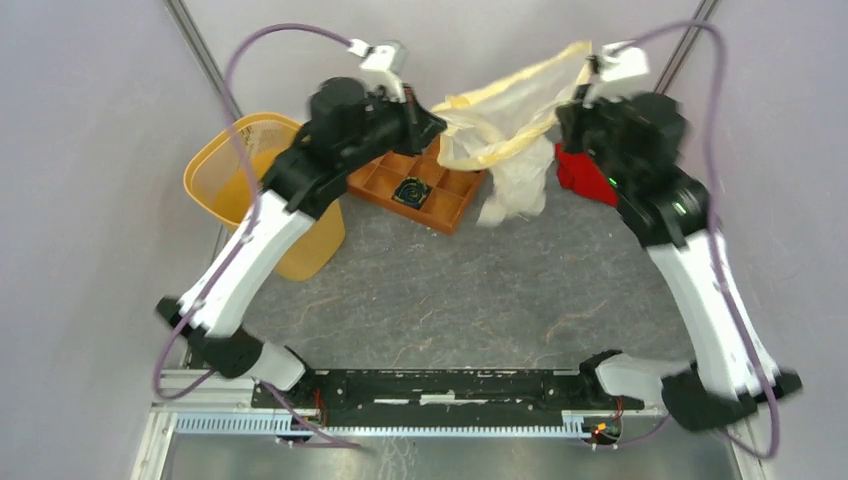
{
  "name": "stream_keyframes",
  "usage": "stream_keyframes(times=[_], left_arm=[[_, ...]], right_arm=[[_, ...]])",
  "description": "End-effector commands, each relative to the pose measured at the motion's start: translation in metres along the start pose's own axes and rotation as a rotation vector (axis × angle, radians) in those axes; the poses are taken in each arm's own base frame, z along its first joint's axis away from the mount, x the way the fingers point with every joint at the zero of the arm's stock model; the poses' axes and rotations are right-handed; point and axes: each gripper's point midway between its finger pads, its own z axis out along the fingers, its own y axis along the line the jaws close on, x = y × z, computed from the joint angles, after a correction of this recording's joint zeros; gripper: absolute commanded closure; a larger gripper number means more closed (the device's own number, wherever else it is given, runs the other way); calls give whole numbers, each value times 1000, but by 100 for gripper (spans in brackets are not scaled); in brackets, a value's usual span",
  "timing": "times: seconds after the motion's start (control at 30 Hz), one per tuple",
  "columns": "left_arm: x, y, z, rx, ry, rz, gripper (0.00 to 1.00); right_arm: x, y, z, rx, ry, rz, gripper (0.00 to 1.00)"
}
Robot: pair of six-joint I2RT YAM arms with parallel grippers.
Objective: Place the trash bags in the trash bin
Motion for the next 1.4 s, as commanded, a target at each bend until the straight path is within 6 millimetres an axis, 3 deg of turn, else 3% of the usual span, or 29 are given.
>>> stream_keyframes(times=[0.0, 0.03, 0.1, 0.13, 0.2, 0.23, 0.3, 0.37, 0.43, 0.5, 0.53, 0.57, 0.6, 0.63, 0.67, 0.73, 0.77, 0.8, 0.87, 0.93, 1.0, 1.07, 1.1, 1.13, 1.17, 1.23, 1.27, 1.3, 1.37], left_arm=[[-93, -56, -110, 214, -366, 134, 98], [-88, -49, -116, 199, -403, 125, 98], [-53, -16, -107, 93, -384, 60, 98], [-20, 10, -93, 5, -319, -2, 98], [68, 61, -59, -178, -85, -75, 98], [112, 74, -51, -218, 46, -106, 98], [175, 87, -47, -235, 215, -153, 98], [194, 81, -47, -172, 225, -202, 98], [174, 68, -43, -105, 161, -186, 98], [124, 53, -38, -83, 92, -111, 98], [92, 40, -36, -52, 57, -66, 98], [34, 9, -46, 31, -38, -21, 98], [16, -9, -47, 102, -50, 16, 98], [-35, -46, -72, 223, -158, 53, 98], [-63, -75, -96, 343, -228, 80, 98], [-95, -116, -148, 553, -370, 109, 98], [-100, -123, -171, 605, -440, 102, 98], [-100, -119, -185, 609, -506, 79, 98], [-81, -87, -183, 499, -569, -12, 98], [-24, -33, -140, 296, -466, -106, 98], [71, 20, -86, 96, -189, -148, 98], [159, 52, -62, 9, 48, -188, 98], [191, 62, -58, -20, 124, -223, 98], [212, 67, -56, -24, 164, -249, 98], [224, 68, -56, -15, 186, -264, 98], [217, 64, -54, 1, 171, -258, 98], [201, 59, -52, 17, 146, -232, 98], [167, 45, -52, 50, 91, -198, 98], [117, 19, -53, 121, 36, -117, 98]], right_arm=[[-87, -3, -111, -110, -393, -63, 100], [-85, 0, -125, -141, -467, -48, 99], [-40, 5, -118, -174, -476, -24, 99], [-1, 5, -104, -165, -412, 4, 100], [97, 4, -70, -129, -179, 64, 100], [156, 9, -58, -137, -29, 88, 100], [243, 26, -50, -212, 171, 126, 100], [272, 34, -50, -246, 203, 166, 99], [243, 29, -48, -230, 118, 144, 100], [173, 18, -47, -180, 23, 80, 100], [125, 13, -51, -159, -37, 33, 100], [76, 8, -55, -133, -80, 2, 100], [34, 4, -65, -123, -129, -29, 100], [-14, 2, -83, -123, -204, -46, 100], [-50, 2, -102, -141, -273, -53, 99], [-106, 2, -157, -182, -465, -60, 100], [-112, -1, -173, -181, -527, -63, 100], [-112, -4, -191, -180, -598, -56, 100], [-76, -6, -191, -181, -633, -41, 99], [7, 2, -145, -197, -487, 20, 99], [111, 16, -95, -231, -228, 87, 99], [219, 42, -69, -331, 28, 158, 99], [258, 50, -63, -359, 101, 200, 99], [280, 51, -62, -360, 135, 225, 99], [290, 51, -61, -352, 149, 233, 99], [268, 45, -61, -328, 100, 203, 99], [242, 42, -63, -321, 56, 165, 99], [219, 37, -64, -303, 31, 125, 99], [145, 27, -76, -269, -64, 44, 99]])
